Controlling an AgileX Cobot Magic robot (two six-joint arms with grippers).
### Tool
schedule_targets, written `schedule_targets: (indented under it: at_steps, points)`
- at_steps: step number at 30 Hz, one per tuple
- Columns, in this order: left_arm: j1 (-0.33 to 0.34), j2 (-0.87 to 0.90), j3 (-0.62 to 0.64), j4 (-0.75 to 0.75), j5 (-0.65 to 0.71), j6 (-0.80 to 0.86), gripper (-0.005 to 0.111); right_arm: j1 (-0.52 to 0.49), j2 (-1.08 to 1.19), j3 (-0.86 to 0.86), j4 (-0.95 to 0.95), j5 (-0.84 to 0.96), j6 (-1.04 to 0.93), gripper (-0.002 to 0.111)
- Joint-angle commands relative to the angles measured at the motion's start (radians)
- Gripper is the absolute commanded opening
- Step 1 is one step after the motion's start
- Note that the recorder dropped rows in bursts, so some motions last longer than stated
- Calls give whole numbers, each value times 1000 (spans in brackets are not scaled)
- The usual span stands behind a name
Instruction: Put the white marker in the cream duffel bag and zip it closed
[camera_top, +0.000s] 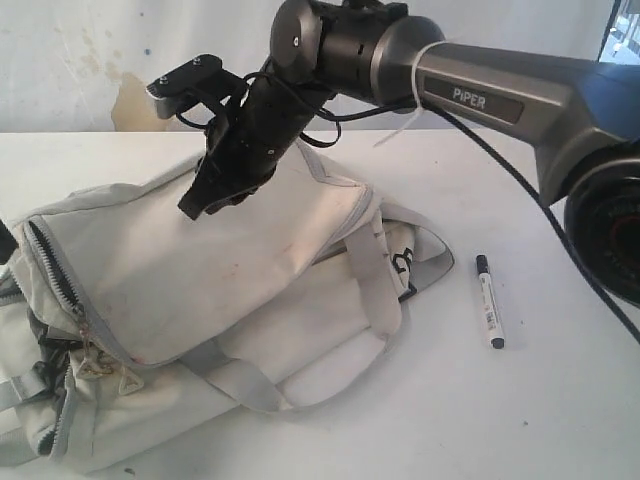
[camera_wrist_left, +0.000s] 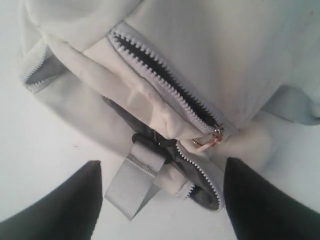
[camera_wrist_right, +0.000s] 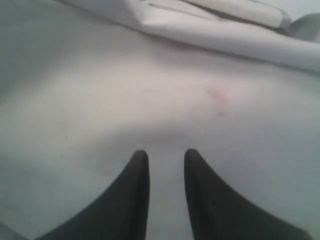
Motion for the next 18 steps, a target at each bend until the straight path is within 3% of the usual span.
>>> schedule_targets:
  at_steps: [1,9,14,18]
  points:
    - [-2,-5,-4,-13,-56,-66,75,5,-84,107,-20,42,23,23]
    - [-2,-3,-3,-33,-123,-197,75,57,-291,378,-20,-123,52,23]
    - [-2,30,0,-86,-119,-194,75,136,-375,498,-16,-246,214,23]
    - [-2,44,0,-95,-125,-192,75,206,-379,519,-12,-245,470,24]
